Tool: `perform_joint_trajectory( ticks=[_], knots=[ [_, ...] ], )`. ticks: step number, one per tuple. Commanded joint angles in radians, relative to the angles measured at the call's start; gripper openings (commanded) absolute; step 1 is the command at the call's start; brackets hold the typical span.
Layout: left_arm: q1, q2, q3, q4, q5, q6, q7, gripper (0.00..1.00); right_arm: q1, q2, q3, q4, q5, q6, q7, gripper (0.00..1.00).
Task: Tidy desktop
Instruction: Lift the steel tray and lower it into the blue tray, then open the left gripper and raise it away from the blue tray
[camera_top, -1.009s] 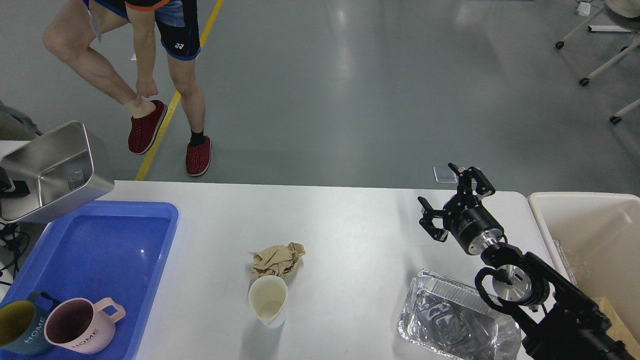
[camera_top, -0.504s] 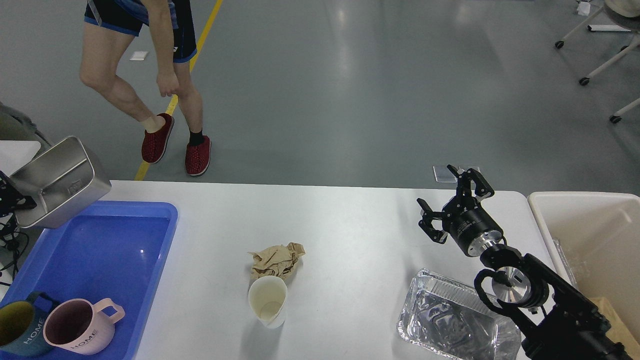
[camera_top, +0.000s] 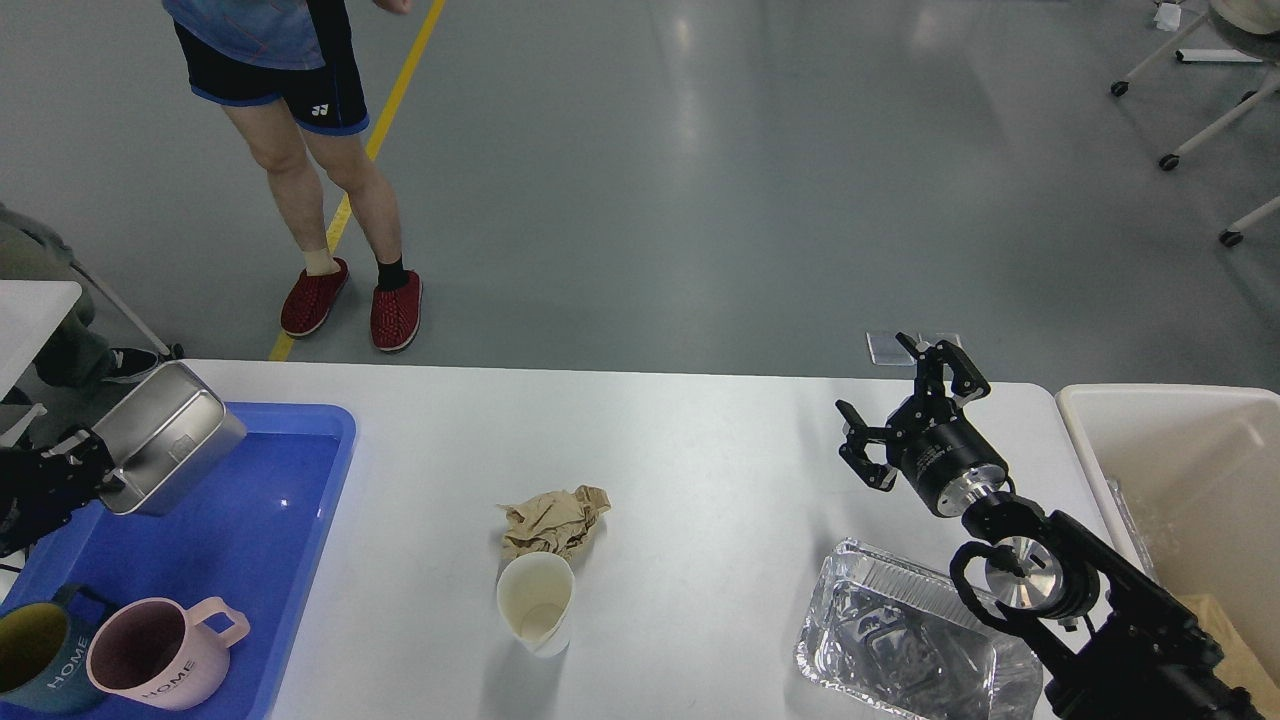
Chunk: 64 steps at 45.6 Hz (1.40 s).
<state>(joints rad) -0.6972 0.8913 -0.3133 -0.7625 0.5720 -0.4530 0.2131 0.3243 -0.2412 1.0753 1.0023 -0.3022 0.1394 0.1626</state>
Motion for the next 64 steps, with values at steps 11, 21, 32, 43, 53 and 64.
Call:
perform_joint_trajectory(
  ticks=[11,21,32,43,53,64],
  knots=[
    [0.013,-0.129,0.005,0.123,0.002,0.074,0.014,0.05,-0.007,0.0,0.0,0.001,0.0,0.0,0.0,1.0],
    [0.013,-0.173,0.011,0.209,0.008,0.08,0.014,0.06,-0.01,0.002,0.0,0.001,0.0,0.0,0.0,1.0],
    [0.036,-0.189,0.017,0.227,0.005,0.083,0.015,0.18,-0.01,0.0,0.0,-0.001,0.0,0.0,0.002,1.0],
    [0.044,-0.203,0.016,0.229,0.003,0.091,0.015,0.29,-0.011,0.002,0.0,0.001,0.0,0.0,0.002,1.0],
    [0.021,-0.195,0.002,0.226,-0.003,0.093,0.017,0.69,-0.011,0.002,0.0,0.001,0.0,0.0,0.002,1.0],
    [-0.053,-0.137,-0.016,0.2,-0.057,0.05,0.003,0.92,-0.01,0.002,0.0,0.001,0.0,0.0,0.002,1.0]
  ],
)
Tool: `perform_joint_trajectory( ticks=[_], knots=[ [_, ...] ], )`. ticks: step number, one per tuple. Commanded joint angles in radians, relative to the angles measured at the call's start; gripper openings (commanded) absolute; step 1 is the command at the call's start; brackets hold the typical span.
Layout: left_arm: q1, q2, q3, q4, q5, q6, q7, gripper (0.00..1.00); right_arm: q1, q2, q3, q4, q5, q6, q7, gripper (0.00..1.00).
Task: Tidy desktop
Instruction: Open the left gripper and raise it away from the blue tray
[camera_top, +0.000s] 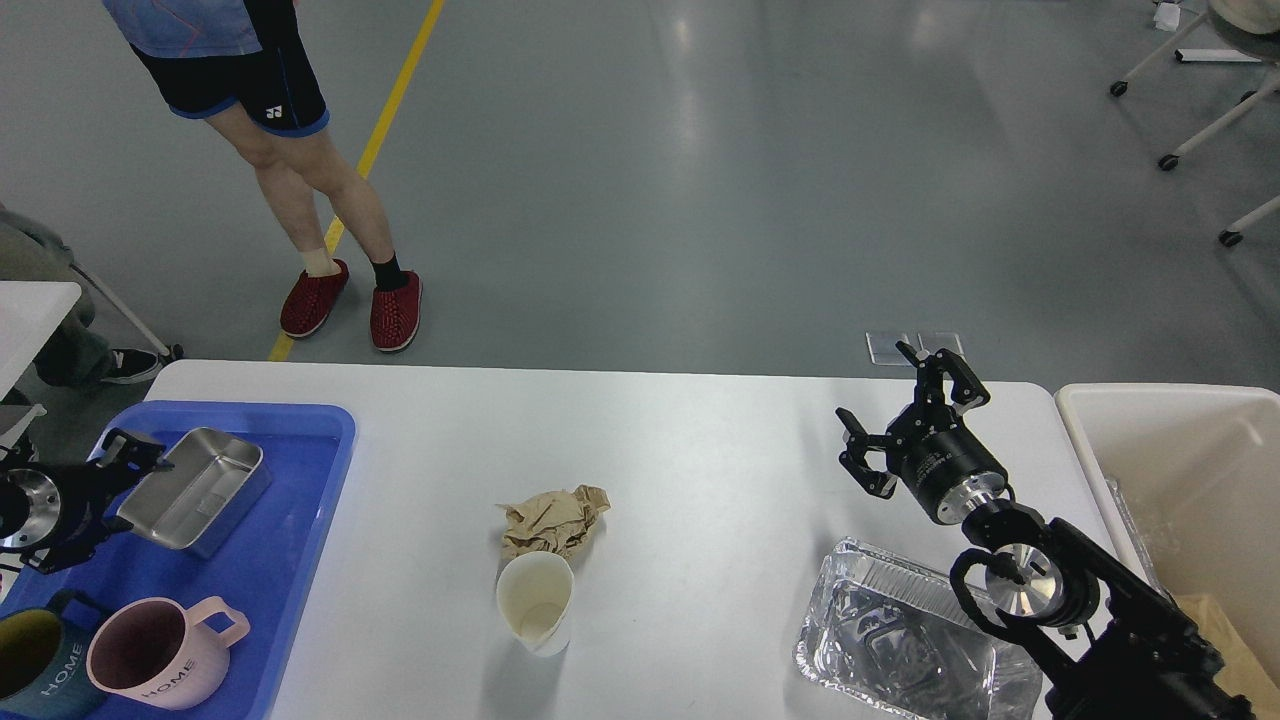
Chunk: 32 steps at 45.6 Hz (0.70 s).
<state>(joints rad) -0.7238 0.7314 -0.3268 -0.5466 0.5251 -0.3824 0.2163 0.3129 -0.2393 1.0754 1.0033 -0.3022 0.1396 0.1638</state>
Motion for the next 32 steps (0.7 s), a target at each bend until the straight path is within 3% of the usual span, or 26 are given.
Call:
perform_joint_trajectory(
  ticks=[1,8,21,29,32],
  knots=[
    [-0.034,0.025,-0.003,-0.019,-0.01,-0.023,0.0,0.92,0.002,0.0,0.0,-0.002,0.0,-0.002,0.0,1.0],
    [-0.08,0.077,0.002,-0.134,-0.01,-0.019,0.003,0.92,0.002,0.0,0.0,-0.002,0.0,-0.002,-0.001,1.0],
    [-0.132,0.275,0.002,-0.636,-0.011,0.118,0.025,0.92,0.002,0.0,0.0,0.0,0.0,-0.002,-0.001,1.0],
    [-0.147,0.35,-0.001,-0.854,-0.011,0.174,0.046,0.92,0.002,0.0,0.0,0.0,0.0,-0.003,0.0,1.0],
    [-0.154,0.382,-0.017,-0.938,-0.016,0.183,0.035,0.92,0.002,0.0,0.0,-0.002,0.0,-0.003,-0.001,1.0]
  ],
)
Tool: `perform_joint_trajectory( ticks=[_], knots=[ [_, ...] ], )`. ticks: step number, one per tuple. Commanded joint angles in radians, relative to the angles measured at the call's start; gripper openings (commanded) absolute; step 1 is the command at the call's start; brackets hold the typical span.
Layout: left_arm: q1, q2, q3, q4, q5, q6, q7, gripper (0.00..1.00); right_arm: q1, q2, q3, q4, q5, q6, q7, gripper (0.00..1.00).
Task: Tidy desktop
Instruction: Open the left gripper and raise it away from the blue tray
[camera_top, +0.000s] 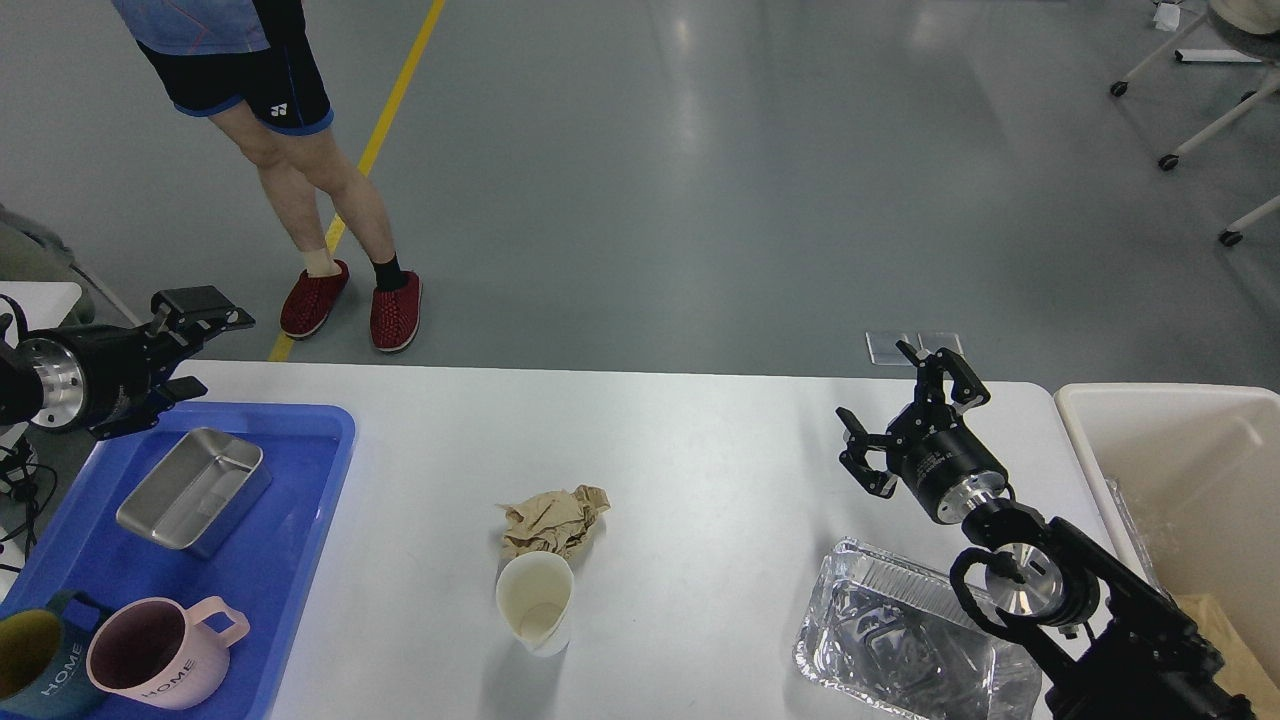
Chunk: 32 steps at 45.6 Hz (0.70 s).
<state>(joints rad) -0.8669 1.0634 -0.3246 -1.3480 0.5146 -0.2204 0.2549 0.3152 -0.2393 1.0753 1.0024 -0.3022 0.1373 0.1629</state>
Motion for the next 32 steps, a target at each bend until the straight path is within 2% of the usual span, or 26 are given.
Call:
perform_joint_trajectory(
  ticks=[1,5,10,13,17,19,21,28,32],
  knots=[
    [-0.009,0.059,-0.03,-0.161,-0.011,0.024,-0.006,0.92,-0.001,0.0,0.0,0.001,0.0,-0.001,0.001,1.0],
    [-0.001,0.082,-0.07,-0.224,-0.071,0.032,-0.009,0.92,-0.001,0.0,0.0,0.001,0.0,0.001,0.0,1.0],
    [0.003,0.075,-0.122,-0.234,-0.181,0.03,-0.032,0.93,-0.001,0.0,0.0,-0.001,0.0,-0.001,0.0,1.0],
    [0.008,0.055,-0.165,-0.231,-0.235,0.03,-0.072,0.93,-0.001,0.0,0.0,-0.001,0.0,-0.001,0.0,1.0],
    [0.028,-0.008,-0.224,-0.209,-0.298,0.032,-0.161,0.94,-0.001,0.0,0.0,-0.001,0.0,0.001,0.0,1.0],
    [0.048,-0.049,-0.269,-0.172,-0.324,0.032,-0.201,0.94,0.001,0.0,0.0,-0.001,0.0,-0.001,0.0,1.0],
    [0.072,-0.1,-0.321,-0.123,-0.335,0.032,-0.216,0.94,0.001,0.0,0.0,-0.001,0.0,-0.001,0.0,1.0],
    [0.157,-0.334,-0.497,0.093,-0.341,0.029,-0.223,0.96,0.001,-0.002,0.0,-0.001,0.0,-0.001,0.0,1.0],
    [0.18,-0.468,-0.542,0.193,-0.341,0.03,-0.229,0.96,0.001,-0.002,0.0,-0.001,0.0,-0.001,0.0,1.0]
  ],
)
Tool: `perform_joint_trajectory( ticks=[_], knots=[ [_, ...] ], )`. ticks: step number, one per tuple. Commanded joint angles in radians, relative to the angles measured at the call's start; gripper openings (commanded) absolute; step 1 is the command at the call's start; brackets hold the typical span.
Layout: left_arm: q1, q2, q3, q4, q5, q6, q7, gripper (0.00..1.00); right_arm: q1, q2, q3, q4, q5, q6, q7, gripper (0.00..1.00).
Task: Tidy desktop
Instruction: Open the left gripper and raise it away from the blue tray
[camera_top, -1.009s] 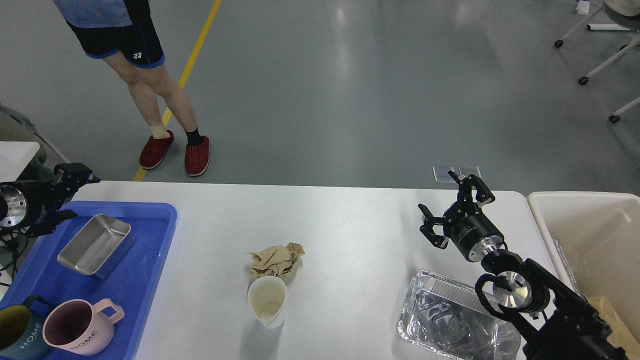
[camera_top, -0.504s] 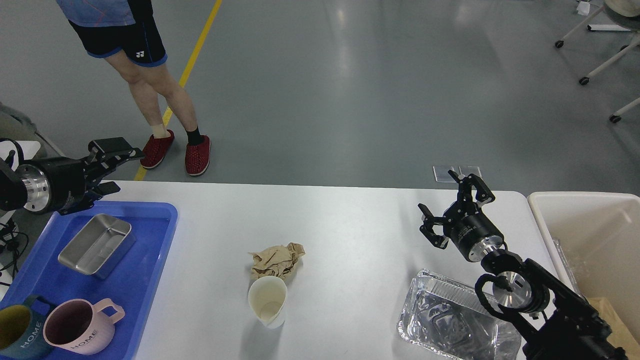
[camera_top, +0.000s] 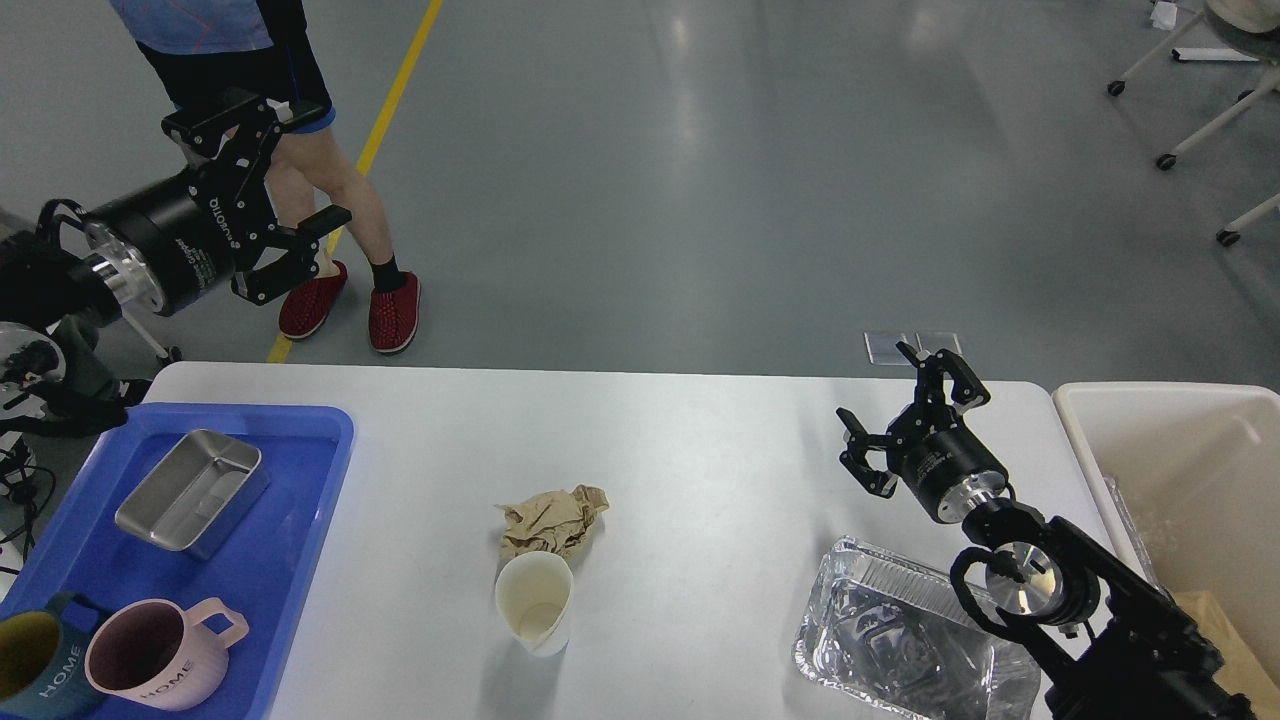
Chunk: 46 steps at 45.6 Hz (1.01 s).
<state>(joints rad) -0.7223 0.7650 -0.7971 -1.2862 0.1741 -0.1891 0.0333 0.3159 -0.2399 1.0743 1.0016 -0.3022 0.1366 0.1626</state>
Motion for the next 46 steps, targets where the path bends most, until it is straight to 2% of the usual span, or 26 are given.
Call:
perform_joint_trajectory(
  ticks=[1,6,11,15,21,26,34,39,46],
  knots=[
    [0.04,-0.203,-0.079,0.155,-0.001,-0.001,-0.007,0.96,0.002,0.001,0.003,0.002,0.0,0.0,0.0,1.0],
    [0.053,-0.367,-0.138,0.278,0.001,0.002,-0.009,0.96,0.005,0.001,0.015,0.002,0.001,0.0,0.0,1.0],
    [0.058,-0.481,-0.201,0.379,0.001,0.0,-0.01,0.96,0.009,0.001,0.018,0.002,0.005,0.001,0.0,1.0],
    [0.064,-0.536,-0.241,0.421,0.001,0.0,-0.013,0.96,0.011,-0.002,0.026,0.002,0.005,0.003,0.0,1.0],
    [0.104,-0.598,-0.326,0.453,0.001,0.0,-0.059,0.96,0.011,-0.01,0.041,0.002,0.005,0.011,0.0,1.0],
    [0.13,-0.628,-0.336,0.458,0.001,0.0,-0.067,0.96,0.012,-0.025,0.007,0.0,0.0,0.0,-0.017,1.0],
    [0.172,-0.661,-0.321,0.458,0.002,0.002,-0.064,0.96,0.06,-0.151,-0.183,0.012,0.018,-0.011,-0.092,1.0],
    [0.195,-0.661,-0.318,0.458,0.004,0.013,-0.058,0.96,0.065,-0.261,-0.189,0.066,0.021,-0.012,-0.107,1.0],
    [0.221,-0.659,-0.317,0.458,0.004,0.014,-0.058,0.96,0.065,-0.481,-0.244,0.204,0.018,-0.011,-0.11,1.0]
  ],
)
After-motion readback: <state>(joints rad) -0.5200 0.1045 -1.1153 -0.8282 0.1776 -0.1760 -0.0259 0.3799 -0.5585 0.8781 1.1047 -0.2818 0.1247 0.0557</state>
